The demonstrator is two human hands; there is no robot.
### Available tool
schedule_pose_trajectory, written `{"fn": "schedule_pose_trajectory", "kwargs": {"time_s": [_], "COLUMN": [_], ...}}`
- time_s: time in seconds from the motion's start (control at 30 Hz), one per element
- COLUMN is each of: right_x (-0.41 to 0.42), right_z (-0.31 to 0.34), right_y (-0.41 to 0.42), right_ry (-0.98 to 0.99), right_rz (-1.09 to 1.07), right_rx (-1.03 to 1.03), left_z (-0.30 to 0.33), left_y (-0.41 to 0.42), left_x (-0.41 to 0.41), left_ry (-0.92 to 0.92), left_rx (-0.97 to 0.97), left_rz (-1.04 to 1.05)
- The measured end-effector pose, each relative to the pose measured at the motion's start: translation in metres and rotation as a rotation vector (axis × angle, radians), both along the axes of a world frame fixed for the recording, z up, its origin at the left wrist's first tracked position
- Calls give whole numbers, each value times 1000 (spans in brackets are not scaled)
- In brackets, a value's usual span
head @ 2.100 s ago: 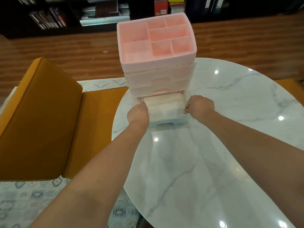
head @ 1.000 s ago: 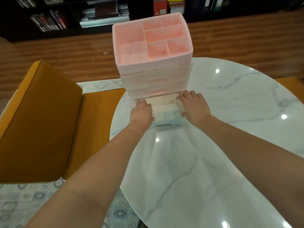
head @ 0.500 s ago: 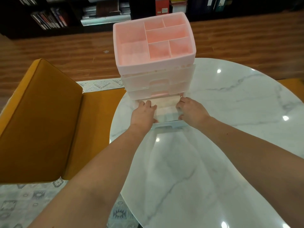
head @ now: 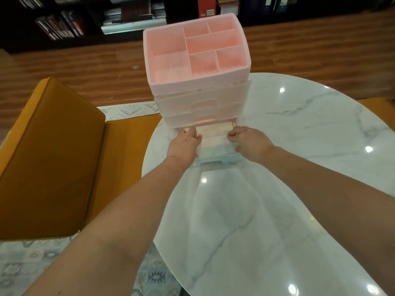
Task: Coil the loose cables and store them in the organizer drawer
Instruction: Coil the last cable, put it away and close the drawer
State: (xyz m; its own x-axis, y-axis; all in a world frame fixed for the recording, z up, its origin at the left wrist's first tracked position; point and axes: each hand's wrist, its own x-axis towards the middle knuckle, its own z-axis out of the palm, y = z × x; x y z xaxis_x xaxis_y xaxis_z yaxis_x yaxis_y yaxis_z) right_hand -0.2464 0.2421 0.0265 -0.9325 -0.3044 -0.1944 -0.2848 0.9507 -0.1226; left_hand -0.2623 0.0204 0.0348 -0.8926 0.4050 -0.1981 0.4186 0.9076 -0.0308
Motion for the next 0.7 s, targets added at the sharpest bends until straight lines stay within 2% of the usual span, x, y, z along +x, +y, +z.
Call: {"fn": "schedule_pose_trajectory", "kwargs": {"time_s": [0.33,0.7], "right_x": [-7,-4], "right_z": [3,-3], "right_y": [4,1], "right_ry": [-36,45], "right_rz": [1,24], "right_rx": [-67,-62], "left_z": [-2,-14], "left_y": [-17,-22], "left_x": [-6,-4], "left_ry": [-44,28], "left_rx": [9,94], "left_rz": [-54,-31]}}
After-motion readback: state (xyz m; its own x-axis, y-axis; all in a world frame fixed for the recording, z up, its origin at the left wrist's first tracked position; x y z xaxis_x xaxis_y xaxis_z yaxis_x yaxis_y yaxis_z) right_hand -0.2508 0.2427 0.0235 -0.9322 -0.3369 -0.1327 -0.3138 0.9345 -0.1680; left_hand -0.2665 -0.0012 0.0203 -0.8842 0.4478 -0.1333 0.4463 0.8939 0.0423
